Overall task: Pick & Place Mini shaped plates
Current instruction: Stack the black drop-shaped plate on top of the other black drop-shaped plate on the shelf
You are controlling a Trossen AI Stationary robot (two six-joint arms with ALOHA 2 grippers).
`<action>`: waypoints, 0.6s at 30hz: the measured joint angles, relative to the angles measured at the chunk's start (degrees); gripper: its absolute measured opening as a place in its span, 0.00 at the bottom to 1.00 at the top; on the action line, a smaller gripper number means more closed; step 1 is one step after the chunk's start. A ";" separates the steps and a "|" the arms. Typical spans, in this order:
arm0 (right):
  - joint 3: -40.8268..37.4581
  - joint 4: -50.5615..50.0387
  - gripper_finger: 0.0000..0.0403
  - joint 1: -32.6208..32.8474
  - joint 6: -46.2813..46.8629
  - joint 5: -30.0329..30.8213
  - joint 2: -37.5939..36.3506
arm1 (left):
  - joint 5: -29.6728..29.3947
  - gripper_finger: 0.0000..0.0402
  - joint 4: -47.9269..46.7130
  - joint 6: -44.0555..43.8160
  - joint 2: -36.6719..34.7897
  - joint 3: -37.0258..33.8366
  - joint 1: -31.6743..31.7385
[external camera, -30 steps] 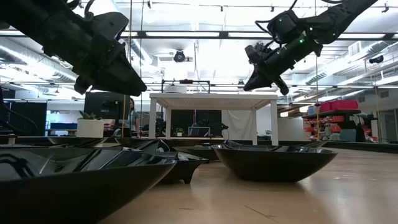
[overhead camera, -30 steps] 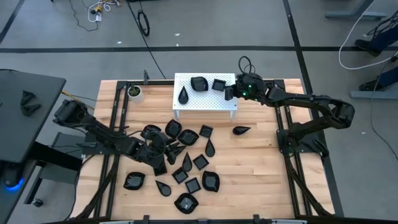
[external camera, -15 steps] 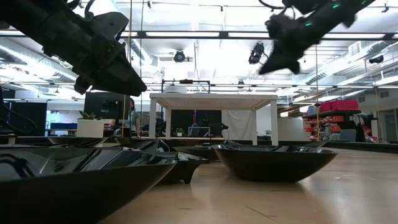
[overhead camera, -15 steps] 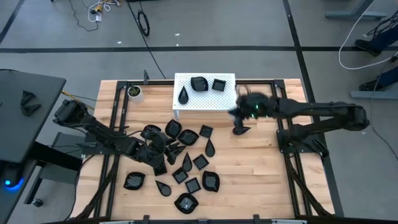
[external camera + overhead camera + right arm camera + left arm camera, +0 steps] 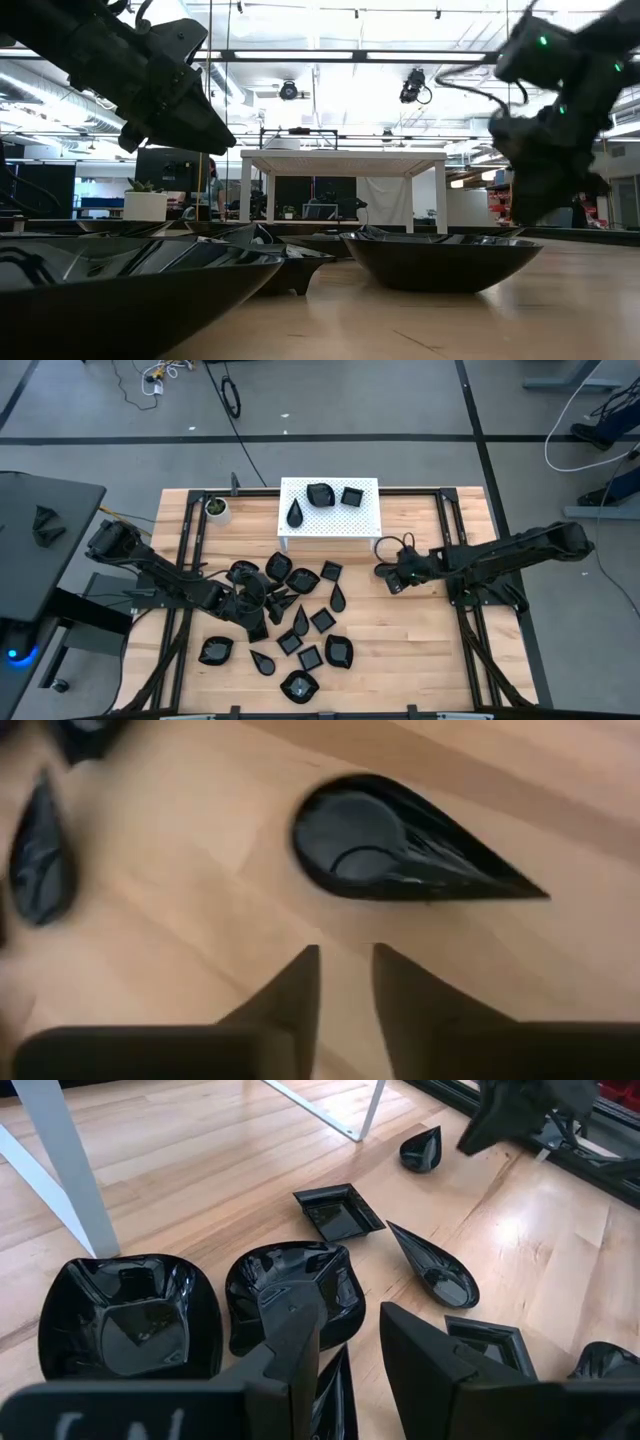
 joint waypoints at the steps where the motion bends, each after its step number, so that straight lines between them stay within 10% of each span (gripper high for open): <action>1: -1.54 1.92 0.33 -0.02 1.81 0.31 0.00 | 0.00 0.29 0.00 0.02 0.00 0.00 0.00; 8: -8.00 9.82 0.45 0.05 10.35 6.50 -0.18 | -0.31 0.29 0.00 0.07 0.00 0.00 0.00; 18: -8.63 12.75 0.34 -2.36 8.75 14.33 0.07 | -0.44 0.29 -0.02 0.37 0.00 0.00 0.00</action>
